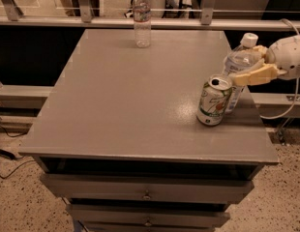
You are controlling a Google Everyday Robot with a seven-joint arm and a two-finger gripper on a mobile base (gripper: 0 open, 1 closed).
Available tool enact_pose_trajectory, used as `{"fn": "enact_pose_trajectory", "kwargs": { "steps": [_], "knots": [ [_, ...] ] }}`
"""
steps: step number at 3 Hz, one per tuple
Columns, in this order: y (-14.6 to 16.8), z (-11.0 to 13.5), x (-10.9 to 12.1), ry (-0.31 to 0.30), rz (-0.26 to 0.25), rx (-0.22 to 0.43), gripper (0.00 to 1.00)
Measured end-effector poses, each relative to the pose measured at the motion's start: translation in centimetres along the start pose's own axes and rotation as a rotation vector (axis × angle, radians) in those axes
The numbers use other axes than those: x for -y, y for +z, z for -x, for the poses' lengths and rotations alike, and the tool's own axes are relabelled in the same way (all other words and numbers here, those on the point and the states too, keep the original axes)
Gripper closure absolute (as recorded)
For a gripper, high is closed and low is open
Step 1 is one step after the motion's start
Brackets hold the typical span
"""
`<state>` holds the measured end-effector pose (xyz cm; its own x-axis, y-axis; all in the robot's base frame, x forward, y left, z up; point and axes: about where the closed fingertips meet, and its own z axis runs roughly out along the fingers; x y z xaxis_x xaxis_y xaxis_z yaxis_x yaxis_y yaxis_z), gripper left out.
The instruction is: Move blue plastic bottle near 7up can
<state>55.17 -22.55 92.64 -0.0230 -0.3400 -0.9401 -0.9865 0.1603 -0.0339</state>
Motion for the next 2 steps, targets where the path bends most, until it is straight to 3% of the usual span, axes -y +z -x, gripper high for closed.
{"fn": "enact_pose_trajectory", "kwargs": {
  "steps": [1,2],
  "knots": [
    [1.0,4.2,-0.3,-0.175,0.039,-0.097,0.3],
    [1.7,7.0,-0.2,-0.291,0.057,-0.154,0.01]
  ]
}}
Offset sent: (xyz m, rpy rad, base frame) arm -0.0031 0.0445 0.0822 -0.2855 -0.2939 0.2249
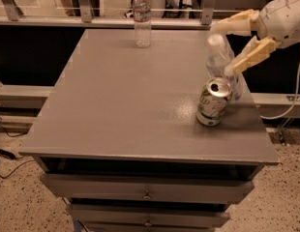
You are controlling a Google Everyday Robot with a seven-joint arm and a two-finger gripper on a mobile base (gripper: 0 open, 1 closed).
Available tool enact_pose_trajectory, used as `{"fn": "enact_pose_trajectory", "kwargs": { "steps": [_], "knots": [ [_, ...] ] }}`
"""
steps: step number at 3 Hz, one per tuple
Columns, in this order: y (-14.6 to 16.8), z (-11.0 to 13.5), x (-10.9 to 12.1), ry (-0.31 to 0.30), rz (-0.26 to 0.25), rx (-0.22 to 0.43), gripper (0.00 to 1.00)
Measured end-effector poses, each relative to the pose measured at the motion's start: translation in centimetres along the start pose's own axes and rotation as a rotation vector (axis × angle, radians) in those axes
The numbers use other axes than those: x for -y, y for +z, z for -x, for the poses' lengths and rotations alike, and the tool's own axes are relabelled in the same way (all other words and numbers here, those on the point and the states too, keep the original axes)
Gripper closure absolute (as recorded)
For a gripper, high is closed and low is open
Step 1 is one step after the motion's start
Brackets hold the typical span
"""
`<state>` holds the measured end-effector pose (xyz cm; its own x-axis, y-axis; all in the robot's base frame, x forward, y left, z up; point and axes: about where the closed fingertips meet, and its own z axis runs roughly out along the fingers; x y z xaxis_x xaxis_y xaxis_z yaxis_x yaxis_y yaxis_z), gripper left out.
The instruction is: Move blue plastic bottle near 7up can
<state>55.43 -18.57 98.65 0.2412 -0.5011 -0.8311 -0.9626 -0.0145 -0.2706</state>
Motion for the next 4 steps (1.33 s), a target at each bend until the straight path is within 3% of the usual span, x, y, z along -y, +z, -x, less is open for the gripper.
{"fn": "enact_pose_trajectory", "kwargs": {
  "steps": [1,4],
  "knots": [
    [0.6,0.0,-0.2,-0.007,0.011,-0.003,0.16],
    [2.1,-2.5,-1.3,0.063,0.028,0.024,0.91]
  ]
}}
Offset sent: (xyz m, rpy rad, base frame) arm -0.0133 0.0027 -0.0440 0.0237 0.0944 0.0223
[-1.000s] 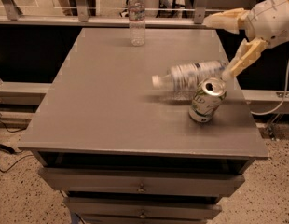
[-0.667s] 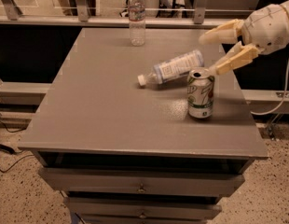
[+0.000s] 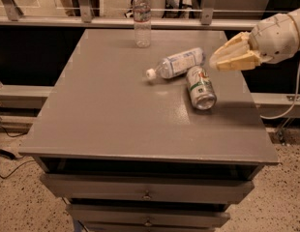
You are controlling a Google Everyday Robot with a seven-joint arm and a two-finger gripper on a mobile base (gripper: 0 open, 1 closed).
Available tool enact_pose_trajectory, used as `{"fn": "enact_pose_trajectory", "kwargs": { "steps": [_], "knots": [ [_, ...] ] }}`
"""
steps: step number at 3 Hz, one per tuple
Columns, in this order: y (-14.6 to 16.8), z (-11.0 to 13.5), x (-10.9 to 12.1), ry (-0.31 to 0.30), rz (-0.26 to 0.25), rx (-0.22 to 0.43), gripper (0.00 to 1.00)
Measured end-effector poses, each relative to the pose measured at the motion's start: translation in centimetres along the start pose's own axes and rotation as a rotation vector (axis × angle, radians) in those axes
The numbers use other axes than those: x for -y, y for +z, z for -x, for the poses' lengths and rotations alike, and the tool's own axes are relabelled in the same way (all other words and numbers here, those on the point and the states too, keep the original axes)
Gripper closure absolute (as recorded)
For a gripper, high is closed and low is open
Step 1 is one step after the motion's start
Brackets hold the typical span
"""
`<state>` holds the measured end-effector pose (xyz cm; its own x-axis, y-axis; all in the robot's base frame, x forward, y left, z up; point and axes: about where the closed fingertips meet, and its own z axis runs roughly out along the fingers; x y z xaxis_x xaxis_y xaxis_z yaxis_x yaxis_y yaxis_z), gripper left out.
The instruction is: Move blue plastic bottle near 7up can
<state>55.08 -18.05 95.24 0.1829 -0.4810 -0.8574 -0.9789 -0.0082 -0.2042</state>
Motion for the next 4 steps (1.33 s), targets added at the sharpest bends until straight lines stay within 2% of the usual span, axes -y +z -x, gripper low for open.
{"fn": "enact_pose_trajectory", "kwargs": {
  "steps": [1,2,3,4],
  "knots": [
    [0.2,-0.3,-0.5,0.015,0.0,0.001,1.0],
    [0.3,-0.5,-0.8,0.024,-0.003,0.008,1.0],
    [0.4,-1.2,-1.8,0.061,-0.027,0.018,0.74],
    [-0.5,-2.2,-2.8,0.106,-0.077,0.012,0.51]
  ]
}}
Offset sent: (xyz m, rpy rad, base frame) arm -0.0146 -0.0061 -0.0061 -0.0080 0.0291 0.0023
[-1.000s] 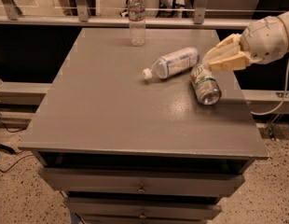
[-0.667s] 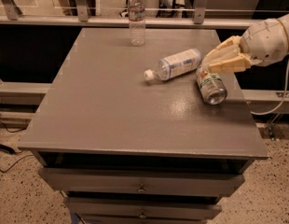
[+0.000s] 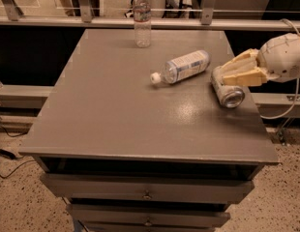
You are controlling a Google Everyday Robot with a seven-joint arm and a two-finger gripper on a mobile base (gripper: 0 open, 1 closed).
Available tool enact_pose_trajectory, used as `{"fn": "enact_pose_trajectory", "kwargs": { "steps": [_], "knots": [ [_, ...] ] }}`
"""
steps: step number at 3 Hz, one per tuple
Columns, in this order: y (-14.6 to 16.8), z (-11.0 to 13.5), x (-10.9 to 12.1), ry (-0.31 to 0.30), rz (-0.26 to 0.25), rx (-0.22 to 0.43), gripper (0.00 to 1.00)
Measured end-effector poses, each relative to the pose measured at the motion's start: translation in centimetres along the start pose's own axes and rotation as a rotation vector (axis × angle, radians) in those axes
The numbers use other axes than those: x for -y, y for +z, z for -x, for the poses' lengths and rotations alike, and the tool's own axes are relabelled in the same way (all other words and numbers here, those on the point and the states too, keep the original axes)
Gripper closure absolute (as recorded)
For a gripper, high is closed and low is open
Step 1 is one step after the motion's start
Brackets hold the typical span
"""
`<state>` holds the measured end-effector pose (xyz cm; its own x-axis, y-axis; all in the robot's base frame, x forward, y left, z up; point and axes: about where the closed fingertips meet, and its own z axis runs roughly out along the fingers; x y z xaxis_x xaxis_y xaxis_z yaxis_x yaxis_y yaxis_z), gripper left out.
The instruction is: Move blue plastic bottle near 7up can
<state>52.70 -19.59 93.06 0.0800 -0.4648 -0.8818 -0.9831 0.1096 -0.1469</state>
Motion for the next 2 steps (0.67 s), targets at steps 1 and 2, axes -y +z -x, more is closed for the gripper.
{"fn": "enact_pose_trajectory", "kwargs": {
  "steps": [1,2],
  "knots": [
    [-1.5,-1.2,-0.5,0.037,-0.057,-0.001,0.39],
    [-3.3,-2.8,-0.7,0.076,-0.121,0.002,0.6]
  ]
}}
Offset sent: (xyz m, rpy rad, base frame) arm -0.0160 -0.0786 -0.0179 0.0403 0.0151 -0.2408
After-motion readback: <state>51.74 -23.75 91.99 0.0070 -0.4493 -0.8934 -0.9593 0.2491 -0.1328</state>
